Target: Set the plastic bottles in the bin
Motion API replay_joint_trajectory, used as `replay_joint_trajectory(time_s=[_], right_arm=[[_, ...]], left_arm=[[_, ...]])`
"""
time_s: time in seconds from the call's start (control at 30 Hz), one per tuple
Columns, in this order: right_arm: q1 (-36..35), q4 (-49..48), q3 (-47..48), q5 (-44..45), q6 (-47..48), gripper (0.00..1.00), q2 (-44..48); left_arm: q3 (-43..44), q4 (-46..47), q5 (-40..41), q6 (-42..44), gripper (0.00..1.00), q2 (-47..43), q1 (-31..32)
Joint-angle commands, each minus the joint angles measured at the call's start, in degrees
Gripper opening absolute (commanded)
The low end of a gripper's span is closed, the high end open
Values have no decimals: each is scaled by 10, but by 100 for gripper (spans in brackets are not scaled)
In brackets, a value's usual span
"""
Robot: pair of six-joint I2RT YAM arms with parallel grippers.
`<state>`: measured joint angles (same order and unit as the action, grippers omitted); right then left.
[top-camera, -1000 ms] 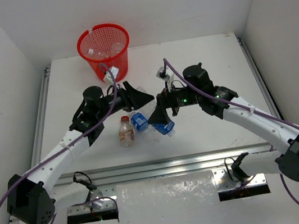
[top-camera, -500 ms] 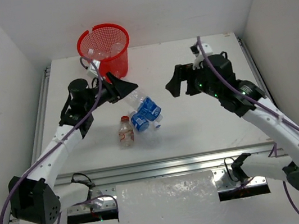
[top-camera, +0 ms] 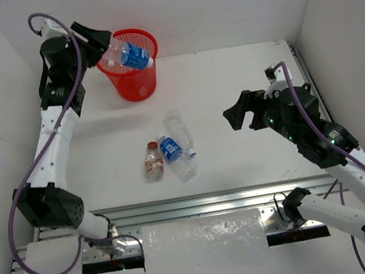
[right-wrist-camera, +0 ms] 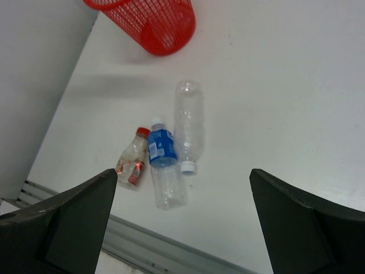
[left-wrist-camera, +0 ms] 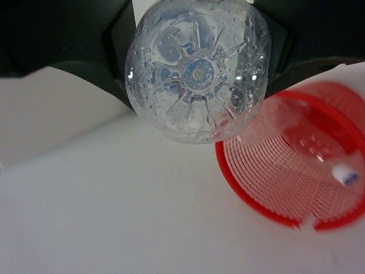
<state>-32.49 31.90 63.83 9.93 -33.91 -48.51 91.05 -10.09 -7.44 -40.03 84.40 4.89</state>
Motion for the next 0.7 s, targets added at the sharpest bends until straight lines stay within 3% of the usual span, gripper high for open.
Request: replay_joint_trajectory(time_s=[0.0,0.1,0.27,0.67], right_arm=[[-3,16,-21,-22,-12,99,6],[-3,28,-36,-56,-19,99,25],[-3,49,-64,-53,-19,99,65],[-4,33,-131,-66,-35,99,86]], left_arm=[[73,0,142,18,0,64,-15],[203,-13,193,53,0,157,-16],[360,-67,212,113,0,302,-22],[404,-96,286,160,12,361,-21]])
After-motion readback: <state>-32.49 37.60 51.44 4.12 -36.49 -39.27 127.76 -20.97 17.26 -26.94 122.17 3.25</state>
